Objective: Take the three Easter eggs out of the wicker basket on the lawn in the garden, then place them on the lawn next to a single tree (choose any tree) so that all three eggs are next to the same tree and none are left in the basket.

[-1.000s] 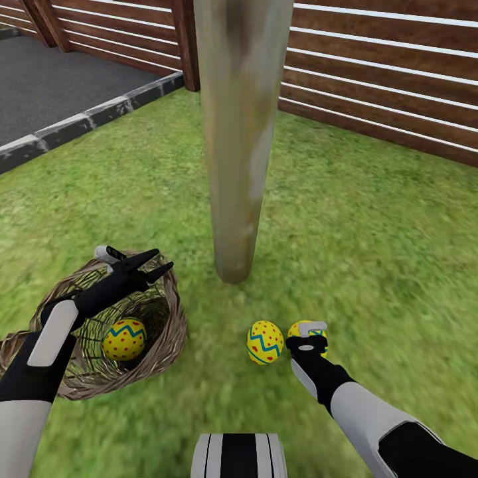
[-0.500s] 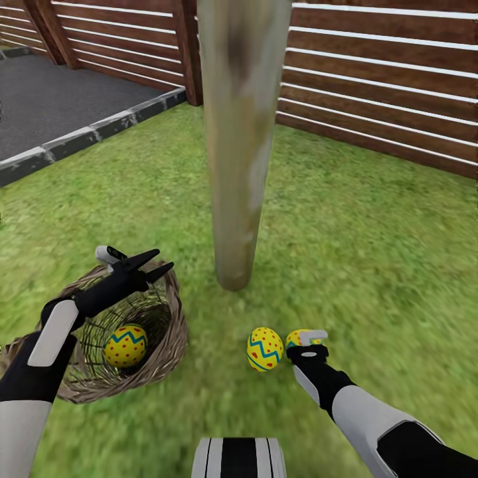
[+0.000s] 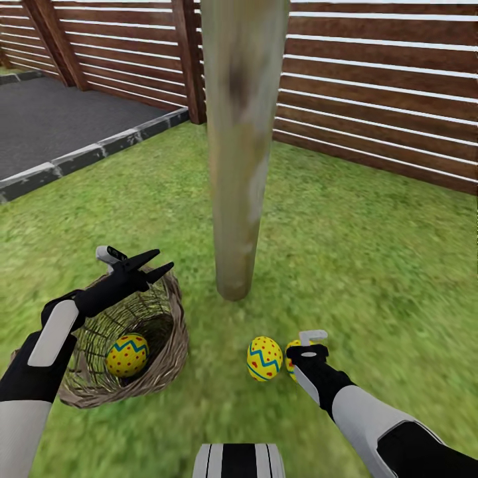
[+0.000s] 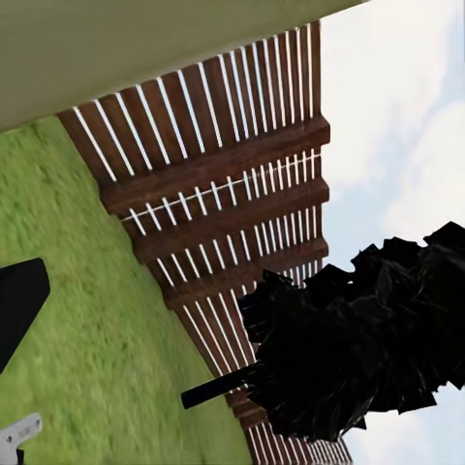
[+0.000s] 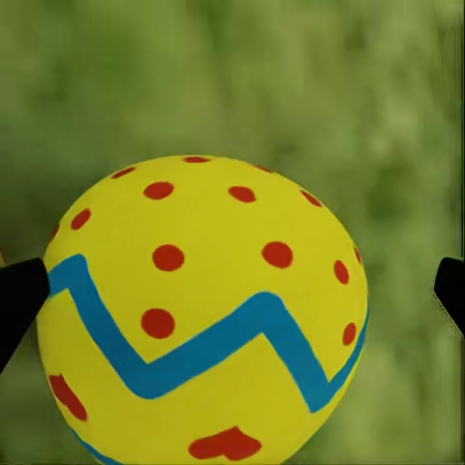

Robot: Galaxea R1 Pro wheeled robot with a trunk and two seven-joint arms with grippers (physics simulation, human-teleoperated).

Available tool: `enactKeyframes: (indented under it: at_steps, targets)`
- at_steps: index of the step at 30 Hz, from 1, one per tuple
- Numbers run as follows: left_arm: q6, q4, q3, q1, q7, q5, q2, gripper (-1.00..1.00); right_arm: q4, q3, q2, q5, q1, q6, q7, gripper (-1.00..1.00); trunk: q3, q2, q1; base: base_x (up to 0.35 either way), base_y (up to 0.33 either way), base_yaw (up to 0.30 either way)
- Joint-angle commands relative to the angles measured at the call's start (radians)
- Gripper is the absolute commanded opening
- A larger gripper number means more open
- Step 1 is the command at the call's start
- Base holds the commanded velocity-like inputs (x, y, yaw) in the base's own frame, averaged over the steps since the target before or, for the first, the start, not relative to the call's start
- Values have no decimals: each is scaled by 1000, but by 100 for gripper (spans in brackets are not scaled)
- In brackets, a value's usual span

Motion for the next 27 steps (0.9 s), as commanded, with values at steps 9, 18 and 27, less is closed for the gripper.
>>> enactKeyframes:
  at_steps: [9, 18, 27]
  targets:
    - [4, -1, 2, 0, 1, -3, 1, 100, -8, 8, -2, -7, -1, 7, -7, 100, 34, 2, -4, 0, 0, 0]
    - [8, -3, 8, -1, 3, -10, 3, 100, -188, 5, -9, -15, 3, 22, -6, 100, 69, 4, -8, 0, 0, 0]
    - [15, -6, 10, -1, 0, -2, 22, 100, -258, 2, -8, -19, 11, 113, -4, 100, 104, 6, -12, 0, 0, 0]
